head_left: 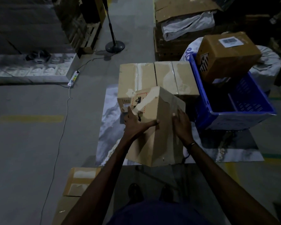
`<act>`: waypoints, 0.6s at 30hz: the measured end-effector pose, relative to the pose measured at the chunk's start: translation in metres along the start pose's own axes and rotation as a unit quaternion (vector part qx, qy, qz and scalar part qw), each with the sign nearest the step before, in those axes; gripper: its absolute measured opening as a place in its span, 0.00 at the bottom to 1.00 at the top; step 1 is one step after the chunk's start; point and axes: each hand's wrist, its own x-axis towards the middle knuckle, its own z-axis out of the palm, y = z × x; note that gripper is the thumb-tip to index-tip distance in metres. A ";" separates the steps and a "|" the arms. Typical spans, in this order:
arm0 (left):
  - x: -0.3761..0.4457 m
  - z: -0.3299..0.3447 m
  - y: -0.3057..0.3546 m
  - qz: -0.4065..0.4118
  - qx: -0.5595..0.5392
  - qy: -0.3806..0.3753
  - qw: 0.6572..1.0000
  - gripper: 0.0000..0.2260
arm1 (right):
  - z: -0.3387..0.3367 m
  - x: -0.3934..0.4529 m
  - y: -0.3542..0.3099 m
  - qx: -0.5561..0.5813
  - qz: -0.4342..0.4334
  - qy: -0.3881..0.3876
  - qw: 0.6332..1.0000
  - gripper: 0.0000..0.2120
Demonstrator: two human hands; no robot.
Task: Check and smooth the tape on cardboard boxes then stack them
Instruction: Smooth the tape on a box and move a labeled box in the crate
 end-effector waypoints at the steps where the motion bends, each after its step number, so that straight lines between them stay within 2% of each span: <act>1: -0.005 -0.006 0.003 0.003 -0.010 -0.006 1.000 0.58 | -0.003 0.008 0.004 0.006 0.041 -0.019 0.999 0.28; 3: -0.014 -0.017 0.015 0.019 -0.034 -0.028 0.999 0.52 | -0.009 0.026 0.019 0.058 0.139 -0.042 0.988 0.35; 5: -0.014 -0.023 0.013 0.037 -0.053 -0.056 0.996 0.45 | -0.014 0.027 0.011 0.142 0.185 -0.039 0.972 0.40; 6: -0.015 -0.026 0.013 0.046 -0.062 -0.070 0.995 0.43 | -0.017 0.023 -0.002 0.178 0.189 -0.015 0.966 0.39; 8: -0.015 -0.031 0.013 0.047 -0.083 -0.101 0.990 0.43 | -0.018 0.017 -0.015 0.226 0.184 0.015 0.956 0.30; 10: -0.019 -0.034 0.015 0.035 -0.108 -0.114 0.987 0.43 | -0.017 0.016 -0.025 0.259 0.180 0.022 0.949 0.26; 16: -0.026 -0.036 0.025 -0.019 -0.222 -0.073 0.972 0.34 | -0.018 0.008 -0.028 0.244 0.174 0.055 0.952 0.40; 18: -0.028 -0.039 0.030 -0.035 -0.239 -0.043 0.970 0.35 | -0.023 0.008 -0.032 0.262 0.161 0.071 0.949 0.39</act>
